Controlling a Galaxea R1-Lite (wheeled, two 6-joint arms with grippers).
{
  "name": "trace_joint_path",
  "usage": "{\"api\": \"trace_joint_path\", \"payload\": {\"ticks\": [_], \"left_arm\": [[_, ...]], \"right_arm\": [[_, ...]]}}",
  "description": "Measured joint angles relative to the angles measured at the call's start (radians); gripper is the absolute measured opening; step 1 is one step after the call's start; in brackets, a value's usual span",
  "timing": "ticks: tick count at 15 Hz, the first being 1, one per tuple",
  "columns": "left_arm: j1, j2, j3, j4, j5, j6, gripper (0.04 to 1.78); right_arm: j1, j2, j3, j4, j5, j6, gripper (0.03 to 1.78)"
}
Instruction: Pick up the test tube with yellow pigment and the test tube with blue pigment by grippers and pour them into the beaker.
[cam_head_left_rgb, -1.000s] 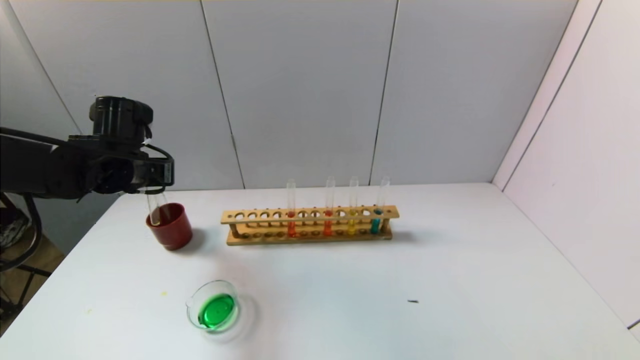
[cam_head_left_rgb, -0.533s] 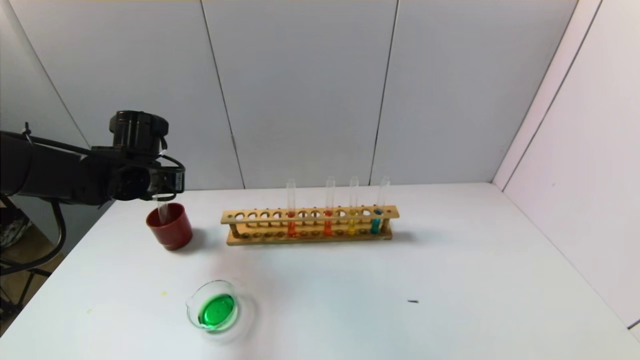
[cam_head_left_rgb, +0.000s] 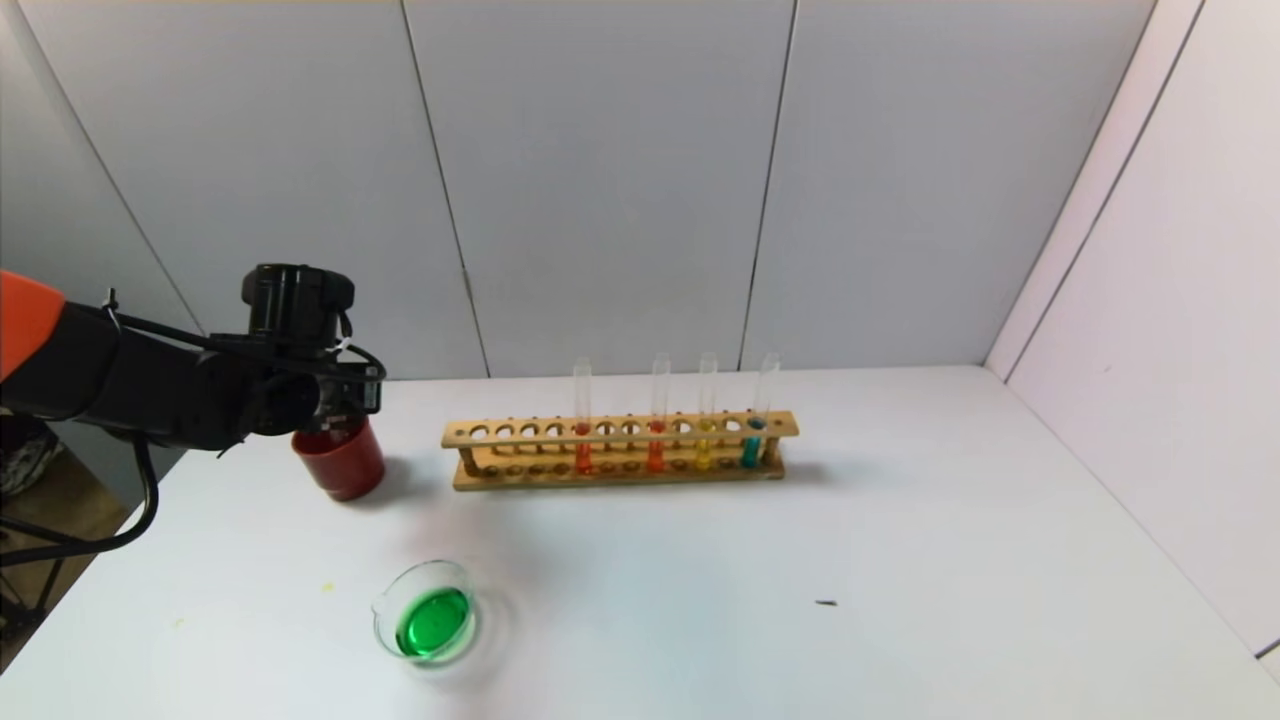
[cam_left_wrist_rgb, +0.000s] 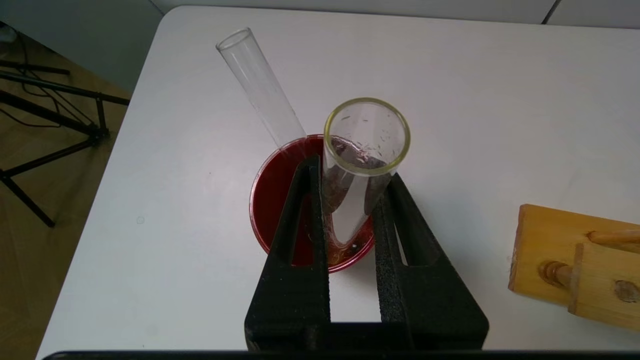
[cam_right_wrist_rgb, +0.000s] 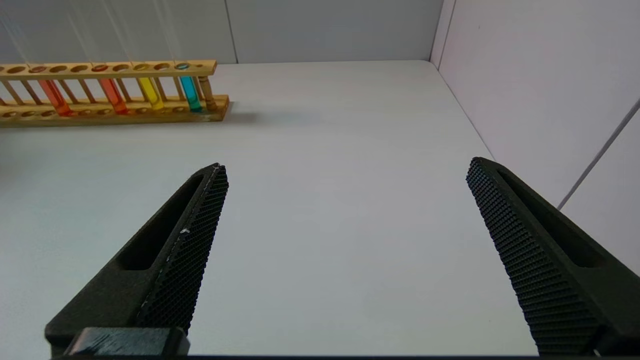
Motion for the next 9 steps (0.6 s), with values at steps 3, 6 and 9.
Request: {"api": "trace_joint_path", "payload": {"ticks": [3,6,9], "left_arm": [[0.0,0.016,0.035,-0.032,-0.018,-0.001,0.34],[0.0,0.016,0.059,-0.064,-0.024,0.001,0.55],[-0.001,-0.004,0.092,-0.075,-0.024,0.001,1.02]], "right_arm": [[0.0,0.0,0.0,0.0,0.0,0.0,1.74],[0.0,0.0,0.0,0.0,0.0,0.0,1.74],[0.0,0.0,0.0,0.0,0.0,0.0,1.74]]}}
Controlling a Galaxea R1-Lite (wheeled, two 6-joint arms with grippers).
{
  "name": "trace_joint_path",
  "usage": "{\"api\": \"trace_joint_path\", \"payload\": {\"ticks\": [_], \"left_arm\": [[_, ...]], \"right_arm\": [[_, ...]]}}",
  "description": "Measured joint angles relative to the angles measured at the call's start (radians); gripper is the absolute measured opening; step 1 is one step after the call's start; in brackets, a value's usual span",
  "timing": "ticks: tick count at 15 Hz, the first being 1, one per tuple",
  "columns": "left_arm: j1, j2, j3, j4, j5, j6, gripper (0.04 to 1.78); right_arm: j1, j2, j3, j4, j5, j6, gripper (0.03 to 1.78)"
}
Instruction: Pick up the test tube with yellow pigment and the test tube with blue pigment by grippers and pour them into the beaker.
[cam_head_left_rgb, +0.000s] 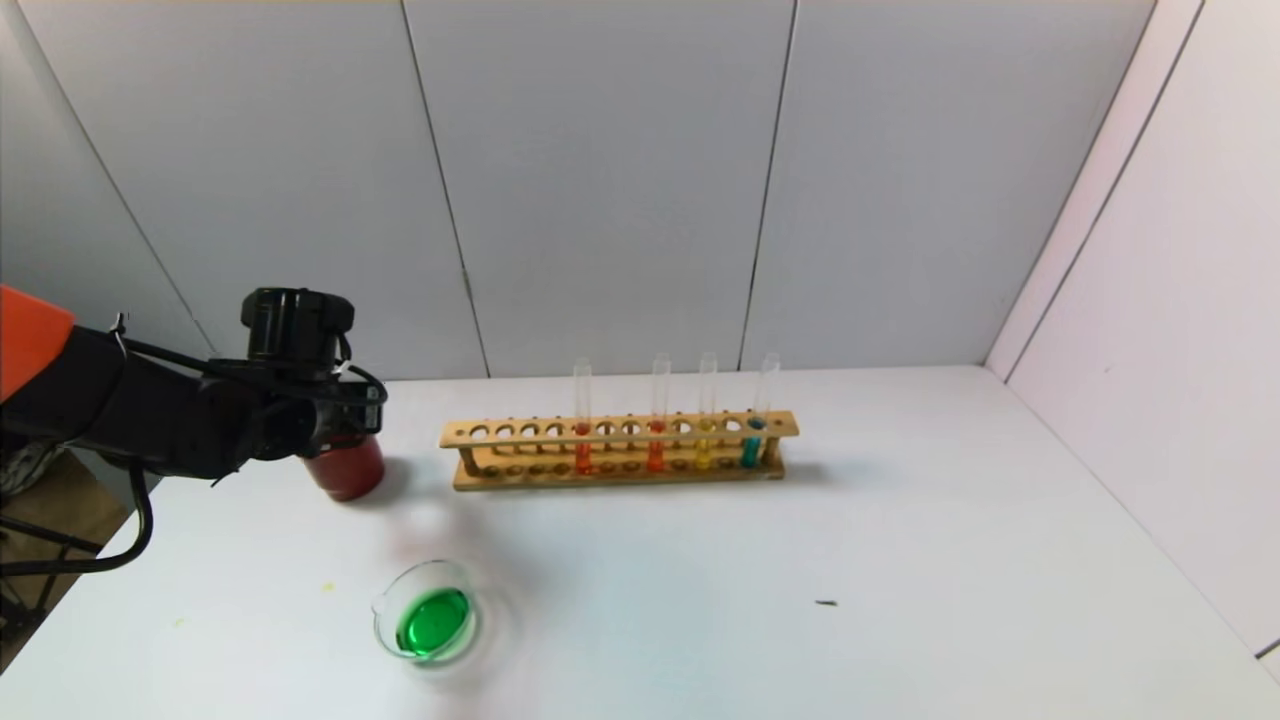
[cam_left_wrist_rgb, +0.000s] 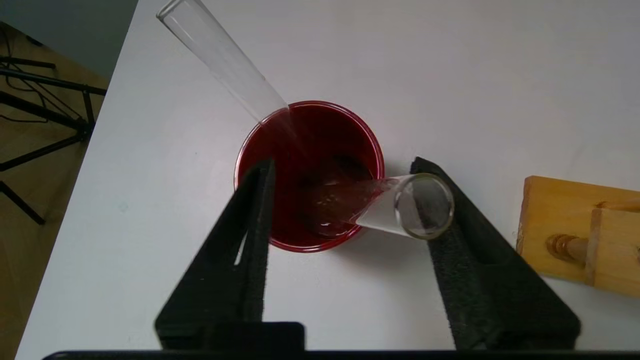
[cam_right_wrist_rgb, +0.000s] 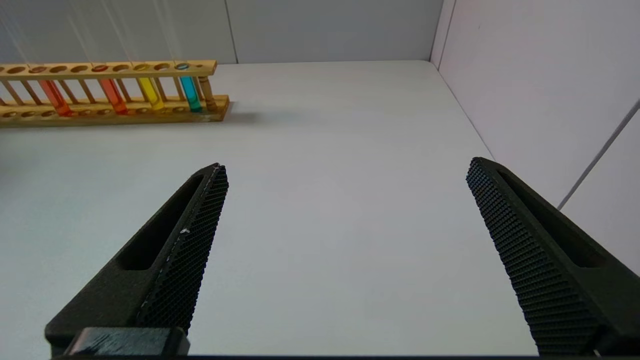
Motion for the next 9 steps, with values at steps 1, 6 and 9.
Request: {"api": "trace_joint_path", "payload": {"ticks": [1,6,9], "left_arm": [[-0.001,-0.013,0.011,-0.006,0.0,0.001,1.2],[-0.007,-0.164,0.045,0.004,0.0,0.029,1.72],[-0.011,-0.309,0.07,0.045,-0.003,0.073,1.75]], "right_arm": [[0.0,0.0,0.0,0.0,0.0,0.0,1.74],[0.0,0.0,0.0,0.0,0.0,0.0,1.74],[0.0,0.0,0.0,0.0,0.0,0.0,1.74]]}}
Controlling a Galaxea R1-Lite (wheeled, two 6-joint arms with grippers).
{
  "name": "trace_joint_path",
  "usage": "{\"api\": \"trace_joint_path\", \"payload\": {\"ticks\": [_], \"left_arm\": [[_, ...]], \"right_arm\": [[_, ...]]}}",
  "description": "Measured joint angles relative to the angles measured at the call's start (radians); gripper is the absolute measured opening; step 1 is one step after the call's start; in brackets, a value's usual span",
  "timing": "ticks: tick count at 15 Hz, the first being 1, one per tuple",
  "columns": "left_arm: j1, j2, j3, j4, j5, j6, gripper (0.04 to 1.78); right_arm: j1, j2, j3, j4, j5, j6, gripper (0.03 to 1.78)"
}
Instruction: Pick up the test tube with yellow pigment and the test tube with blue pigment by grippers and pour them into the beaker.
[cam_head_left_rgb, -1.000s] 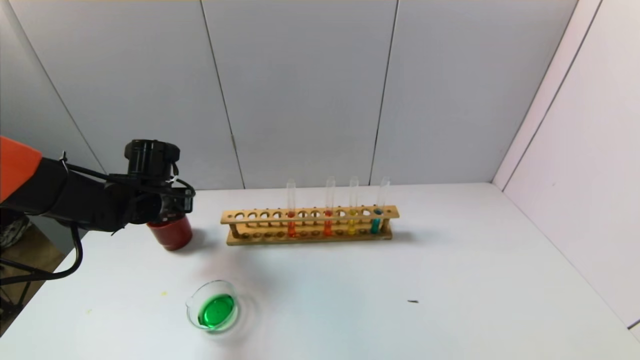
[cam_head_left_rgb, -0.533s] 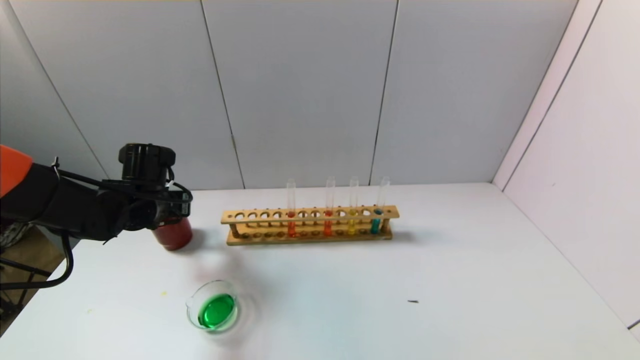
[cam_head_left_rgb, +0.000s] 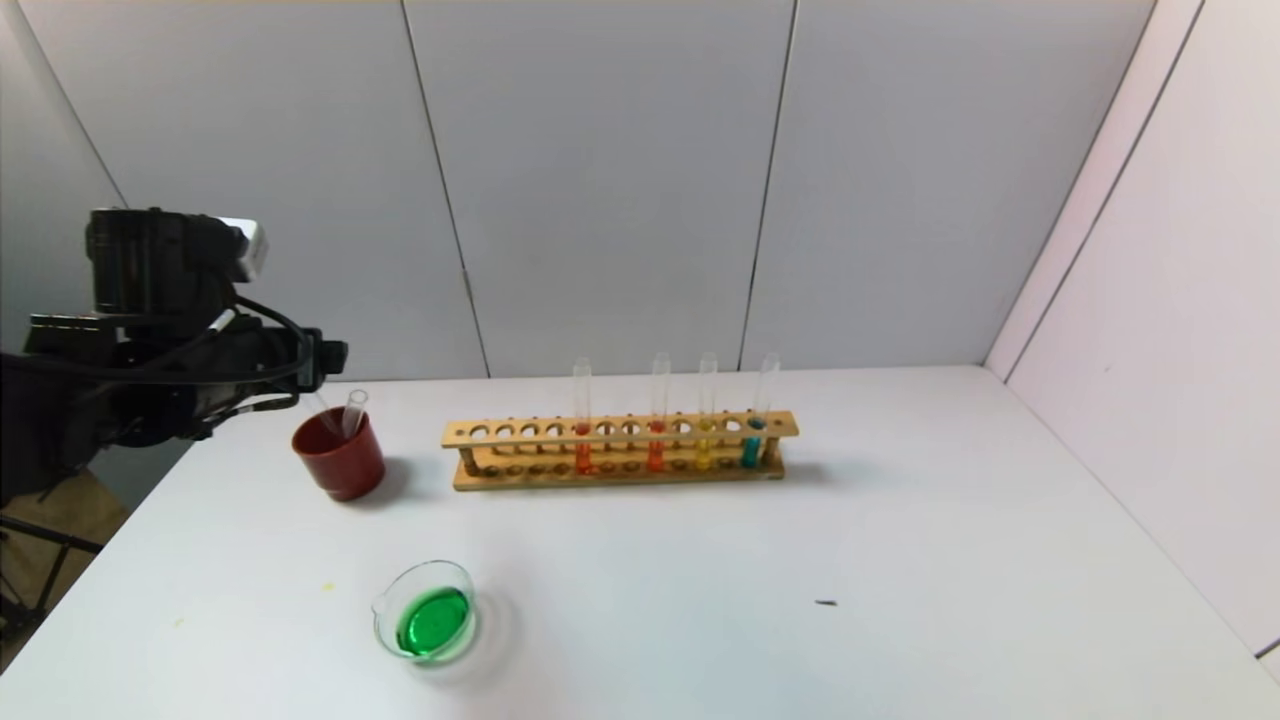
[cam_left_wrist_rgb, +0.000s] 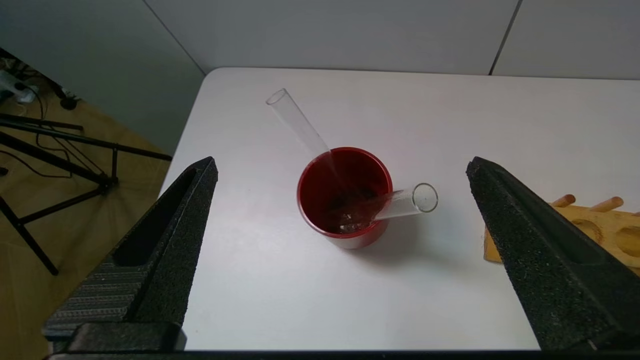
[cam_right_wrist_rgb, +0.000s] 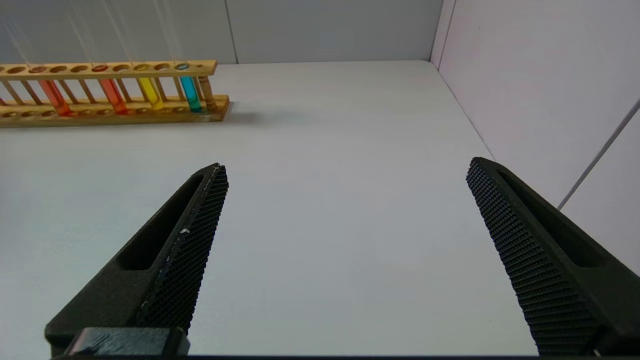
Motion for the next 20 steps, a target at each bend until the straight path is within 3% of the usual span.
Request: {"api": "trace_joint_path", "payload": {"ticks": [9,14,20], "left_arm": [[-0.099,-0.605,0.112,0.37,0.013,0.004,1.75],[-0.11,-0.907,0.229,0.551,0.169,-0.004,1.75],[-0.071,-1.144,0.305,0.733,0.208,-0.006,1.75]], "right_arm": [[0.0,0.0,0.0,0.0,0.0,0.0,1.74],[0.0,0.0,0.0,0.0,0.0,0.0,1.74],[0.0,0.0,0.0,0.0,0.0,0.0,1.74]]}}
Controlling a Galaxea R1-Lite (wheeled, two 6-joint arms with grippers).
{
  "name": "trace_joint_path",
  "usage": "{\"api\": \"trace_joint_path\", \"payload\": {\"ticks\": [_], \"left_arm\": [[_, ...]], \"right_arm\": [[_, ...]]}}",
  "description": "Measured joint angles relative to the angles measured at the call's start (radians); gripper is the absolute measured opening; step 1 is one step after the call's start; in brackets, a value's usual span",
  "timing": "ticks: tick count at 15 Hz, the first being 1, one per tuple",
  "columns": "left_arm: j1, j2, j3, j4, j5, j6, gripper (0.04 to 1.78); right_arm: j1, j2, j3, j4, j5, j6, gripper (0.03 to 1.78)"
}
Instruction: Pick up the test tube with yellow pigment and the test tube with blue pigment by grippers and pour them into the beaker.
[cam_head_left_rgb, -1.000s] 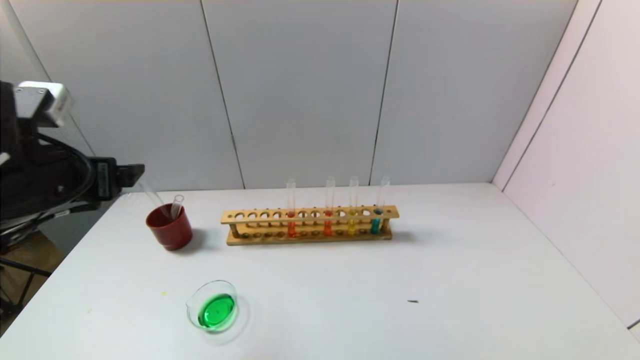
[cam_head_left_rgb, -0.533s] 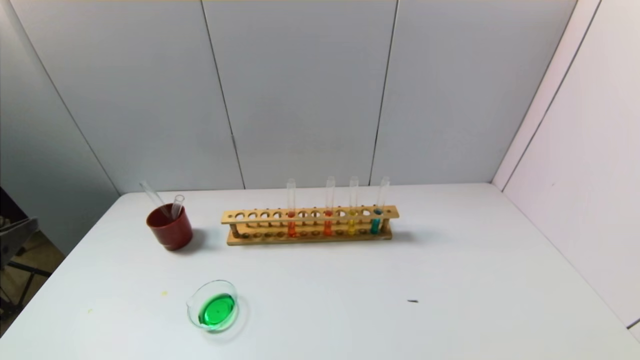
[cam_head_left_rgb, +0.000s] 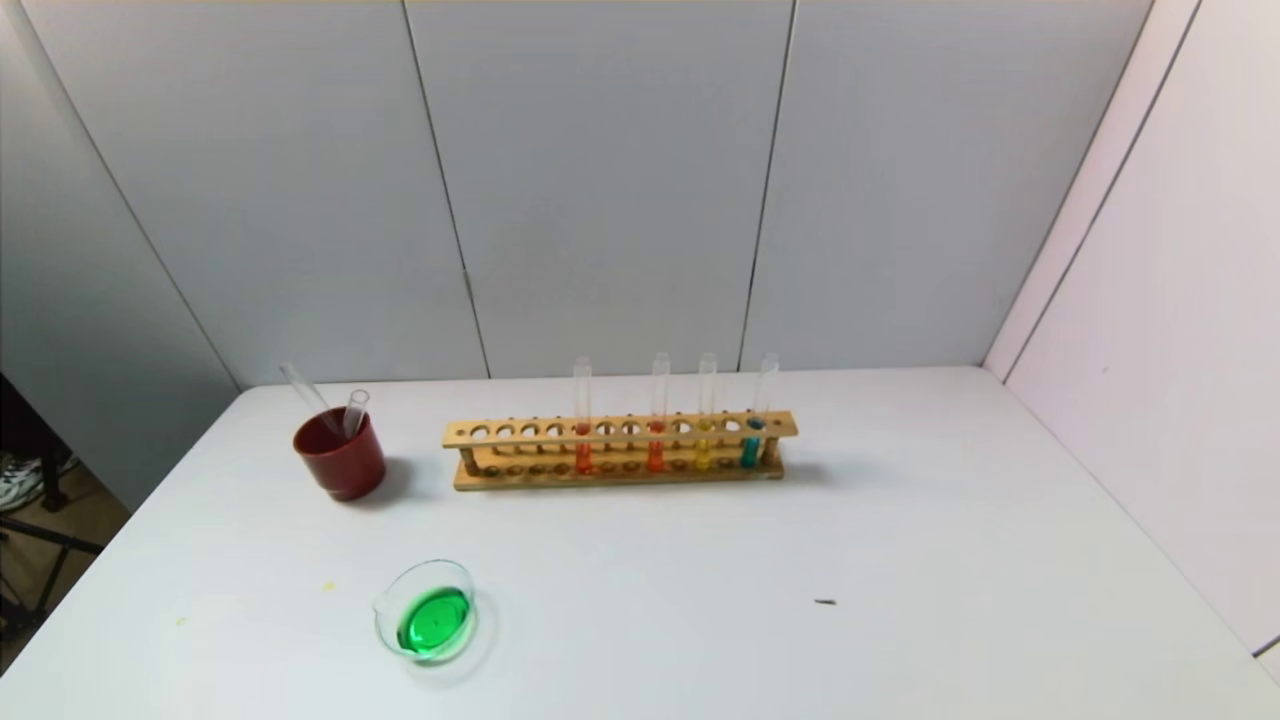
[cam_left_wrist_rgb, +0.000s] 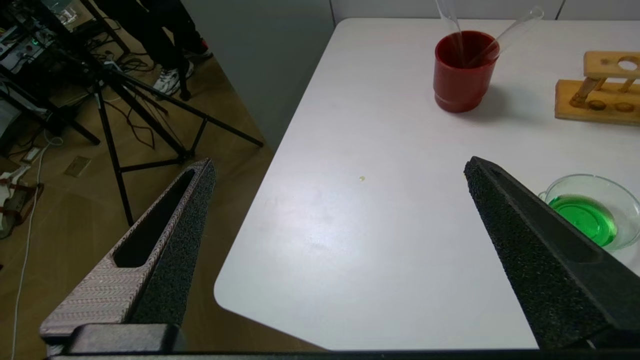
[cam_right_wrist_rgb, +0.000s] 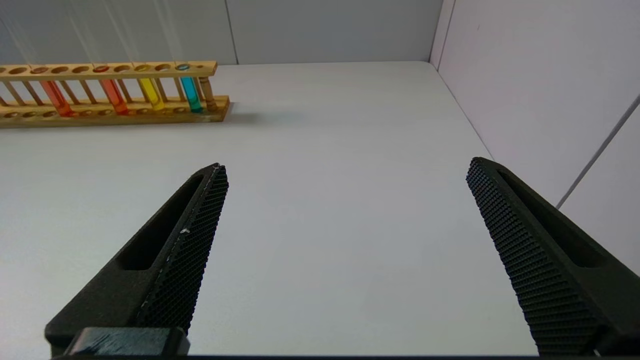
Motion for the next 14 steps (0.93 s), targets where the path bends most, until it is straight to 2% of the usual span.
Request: {"api": "trace_joint_path", "payload": {"ticks": [3,8,10,12,14], "left_arm": [[0.07,-0.099,0.067,0.04,-0.016,0.005,1.75],[0.171,-0.279,0.183,0.047,-0.157,0.064,1.75],[0.181,-0.377,0.271,0.044,-0.236,0.088,1.75],[0.184,-0.443,0.38,-0.016,-0.328,0.098,1.75],[0.185,-0.472,0.487,-0.17,-0.436,0.097,1.75]], "right_arm": [[0.0,0.0,0.0,0.0,0.0,0.0,1.74],[0.0,0.0,0.0,0.0,0.0,0.0,1.74],[0.0,0.0,0.0,0.0,0.0,0.0,1.74],[0.0,0.0,0.0,0.0,0.0,0.0,1.74],[0.0,0.0,0.0,0.0,0.0,0.0,1.74]]}}
